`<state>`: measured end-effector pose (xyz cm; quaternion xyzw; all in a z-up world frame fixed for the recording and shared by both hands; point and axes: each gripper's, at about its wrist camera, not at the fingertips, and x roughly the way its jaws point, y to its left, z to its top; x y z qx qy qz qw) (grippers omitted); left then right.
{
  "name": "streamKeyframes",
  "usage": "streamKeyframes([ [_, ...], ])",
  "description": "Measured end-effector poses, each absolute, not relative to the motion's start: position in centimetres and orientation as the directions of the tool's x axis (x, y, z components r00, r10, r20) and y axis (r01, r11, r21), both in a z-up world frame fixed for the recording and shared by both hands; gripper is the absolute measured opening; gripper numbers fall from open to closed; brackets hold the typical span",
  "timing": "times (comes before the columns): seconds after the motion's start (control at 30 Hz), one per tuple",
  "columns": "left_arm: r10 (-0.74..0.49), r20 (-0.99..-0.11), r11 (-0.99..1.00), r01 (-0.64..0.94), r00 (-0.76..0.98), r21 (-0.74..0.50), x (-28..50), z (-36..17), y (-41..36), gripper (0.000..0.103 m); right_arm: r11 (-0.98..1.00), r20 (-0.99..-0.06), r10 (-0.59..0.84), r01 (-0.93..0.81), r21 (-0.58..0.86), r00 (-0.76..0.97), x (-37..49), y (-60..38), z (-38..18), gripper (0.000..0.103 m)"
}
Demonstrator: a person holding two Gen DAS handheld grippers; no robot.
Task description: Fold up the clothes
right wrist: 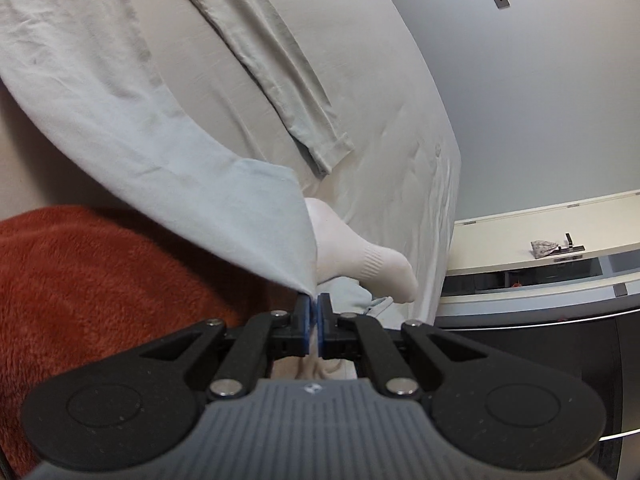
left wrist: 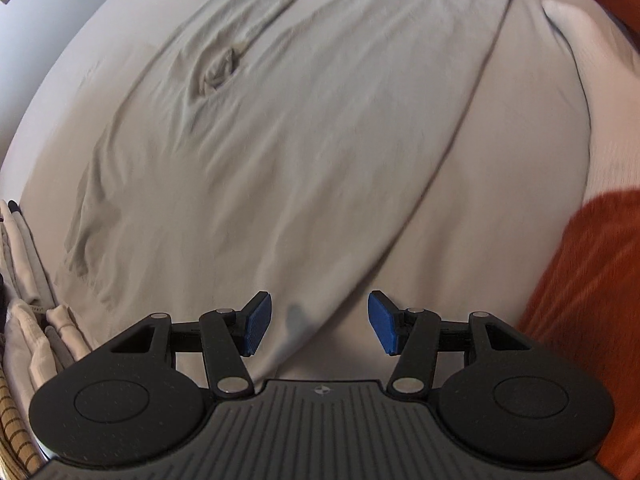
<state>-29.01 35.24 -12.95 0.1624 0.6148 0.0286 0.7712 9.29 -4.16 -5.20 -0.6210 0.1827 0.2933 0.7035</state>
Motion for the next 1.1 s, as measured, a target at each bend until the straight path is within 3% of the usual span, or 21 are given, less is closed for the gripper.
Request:
streamKeyframes([
  [0.4,0.429,-0.875,0.852,0.222,0.225,0.475,-30.3,-15.7,34.8,0.063,0.196,-0.57,0.192,-0.6,-0.776,0.799,10.7,-3.0,-4.8,0.003],
  [0.43,0.443,-0.866,0.843,0.221,0.232,0.49,-30.4,-15.8,34.6,0.05,0.2,-0.571,0.191,-0.601,-0.774,0.798,10.7,-3.0,-4.7,0.003],
  [0.47,0.454,-0.859,0.841,0.204,0.237,0.5,-30.6,-15.6,34.7,0.031,0.199,-0.571,0.189,-0.6,-0.775,0.799,10.6,-3.1,-4.8,0.003],
  [0.53,0.49,-0.839,0.834,0.152,0.238,0.53,-30.7,-15.2,35.5,0.011,0.199,-0.568,0.187,-0.598,-0.777,0.801,10.6,-3.1,-4.9,0.003],
  [0.57,0.492,-0.833,0.838,0.12,0.253,0.532,-30.9,-14.7,35.9,0.007,0.201,-0.567,0.186,-0.596,-0.777,0.802,10.6,-3.1,-4.8,0.003],
  [0.87,0.523,-0.759,0.852,-0.263,0.388,0.453,-29.7,-6.1,41.8,0.002,0.263,-0.558,0.174,-0.584,-0.768,0.811,12.9,-1.4,-4.0,0.003],
  [1.1,0.575,-0.722,0.808,-0.405,0.383,0.429,-25.4,-2.2,47.3,0.002,0.34,-0.568,0.151,-0.582,-0.739,0.809,18.0,2.6,-3.0,0.003],
])
